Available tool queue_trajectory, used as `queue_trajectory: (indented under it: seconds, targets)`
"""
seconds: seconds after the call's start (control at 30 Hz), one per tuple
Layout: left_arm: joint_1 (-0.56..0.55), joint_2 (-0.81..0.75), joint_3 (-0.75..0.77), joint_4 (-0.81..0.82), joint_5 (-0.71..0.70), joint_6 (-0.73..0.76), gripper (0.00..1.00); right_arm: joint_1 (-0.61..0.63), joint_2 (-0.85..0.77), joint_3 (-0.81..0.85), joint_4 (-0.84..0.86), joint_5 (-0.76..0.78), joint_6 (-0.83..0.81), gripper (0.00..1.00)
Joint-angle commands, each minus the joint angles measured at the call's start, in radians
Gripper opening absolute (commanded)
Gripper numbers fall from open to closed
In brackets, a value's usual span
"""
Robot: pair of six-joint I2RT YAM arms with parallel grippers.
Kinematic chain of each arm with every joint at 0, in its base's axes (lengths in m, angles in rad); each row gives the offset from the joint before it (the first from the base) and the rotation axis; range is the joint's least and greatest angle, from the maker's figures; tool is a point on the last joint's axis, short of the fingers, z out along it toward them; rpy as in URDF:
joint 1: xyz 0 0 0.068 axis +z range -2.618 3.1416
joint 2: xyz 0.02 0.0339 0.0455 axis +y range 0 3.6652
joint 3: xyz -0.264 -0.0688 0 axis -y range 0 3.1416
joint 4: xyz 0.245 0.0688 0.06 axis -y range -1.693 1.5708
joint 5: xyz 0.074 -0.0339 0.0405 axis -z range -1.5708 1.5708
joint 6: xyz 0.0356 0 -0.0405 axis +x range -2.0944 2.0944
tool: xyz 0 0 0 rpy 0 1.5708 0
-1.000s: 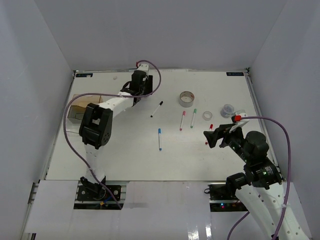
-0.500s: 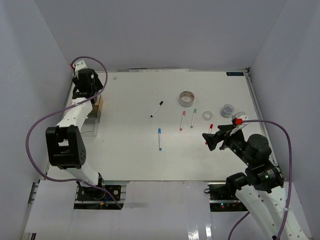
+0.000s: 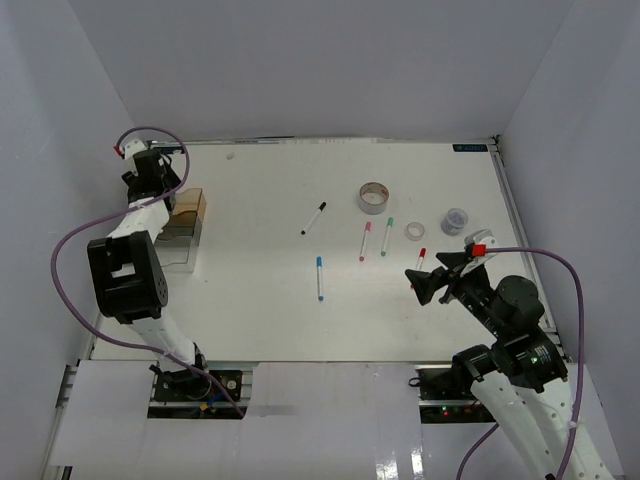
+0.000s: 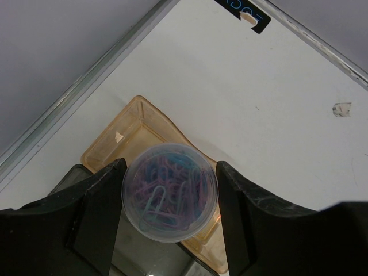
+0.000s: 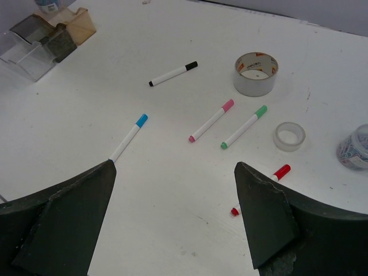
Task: Sort the stationery into containers
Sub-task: Place the stationery in the storage box.
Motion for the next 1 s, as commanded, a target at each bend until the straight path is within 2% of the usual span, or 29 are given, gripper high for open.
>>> queue_trajectory:
  seconds: [0.0, 0.7, 0.97]
  targets:
    - [0.014, 0.026, 0.048, 0.061, 0.010, -0.005, 0.53, 0.007, -0.009, -0.011, 0.041, 0.016, -0.015, 0.90]
    - [0.049, 0.143, 0.065, 0.101, -0.047, -0.027, 0.59, 0.016, -0.006, -0.021, 0.048, 0.016, -0.020, 0.90]
    - [0.052, 0.169, 0.065, 0.098, -0.039, -0.054, 0.72, 0.018, -0.012, -0.027, 0.053, 0.013, -0.021, 0.90]
